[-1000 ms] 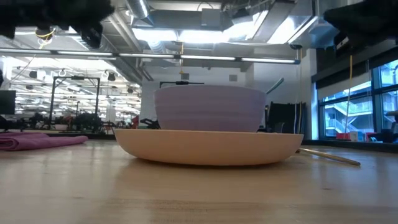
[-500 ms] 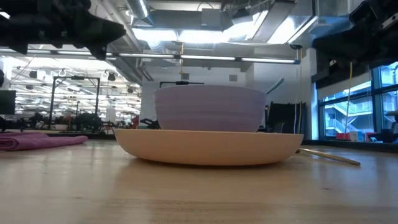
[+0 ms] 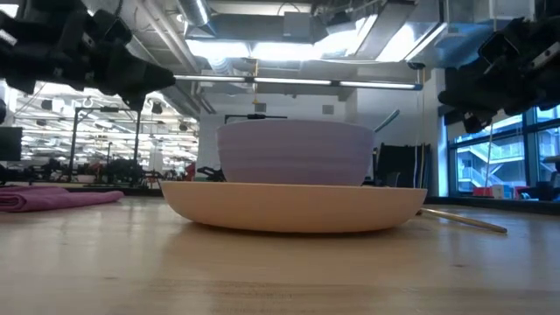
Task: Set table place
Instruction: Return to Home Position
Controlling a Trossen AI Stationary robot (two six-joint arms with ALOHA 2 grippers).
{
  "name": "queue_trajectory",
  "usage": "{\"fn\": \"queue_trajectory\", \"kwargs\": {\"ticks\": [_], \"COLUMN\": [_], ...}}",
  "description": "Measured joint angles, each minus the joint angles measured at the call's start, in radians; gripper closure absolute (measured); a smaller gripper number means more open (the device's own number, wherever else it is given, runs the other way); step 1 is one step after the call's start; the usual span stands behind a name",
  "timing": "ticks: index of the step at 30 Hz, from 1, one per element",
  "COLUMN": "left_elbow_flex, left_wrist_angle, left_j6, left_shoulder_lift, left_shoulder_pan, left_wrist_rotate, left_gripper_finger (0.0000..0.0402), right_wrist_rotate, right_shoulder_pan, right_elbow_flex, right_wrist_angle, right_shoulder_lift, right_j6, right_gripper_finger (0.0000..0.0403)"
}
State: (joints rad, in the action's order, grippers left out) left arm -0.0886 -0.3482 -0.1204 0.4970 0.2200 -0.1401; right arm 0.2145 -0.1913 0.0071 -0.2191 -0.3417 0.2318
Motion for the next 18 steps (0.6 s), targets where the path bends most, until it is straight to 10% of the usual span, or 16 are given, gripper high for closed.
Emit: {"fn": "queue_trajectory", "kwargs": {"ticks": [9, 18], "left_elbow_flex": [0.073, 0.073], "left_wrist_angle": [-0.182, -0.002], "left_j6": [0.008, 0.026], "left_shoulder_lift": [-0.002, -0.007], "left_shoulder_pan": [-0.001, 0.000], "left_wrist_rotate": [-0.013, -0.001], "left_gripper_finger": [0.0347, 0.0347], "right_wrist_rotate": [0.000, 0.001], "right_shoulder_pan": [0.000, 0.000], "right_elbow_flex": [0.000, 0.000], "right_wrist_angle": [-0.033, 0.028], "right_shoulder_lift": [0.000, -0.002], "right_j6": [-0.005, -0.029], "right_gripper_finger": [0.0393, 0.0393]}}
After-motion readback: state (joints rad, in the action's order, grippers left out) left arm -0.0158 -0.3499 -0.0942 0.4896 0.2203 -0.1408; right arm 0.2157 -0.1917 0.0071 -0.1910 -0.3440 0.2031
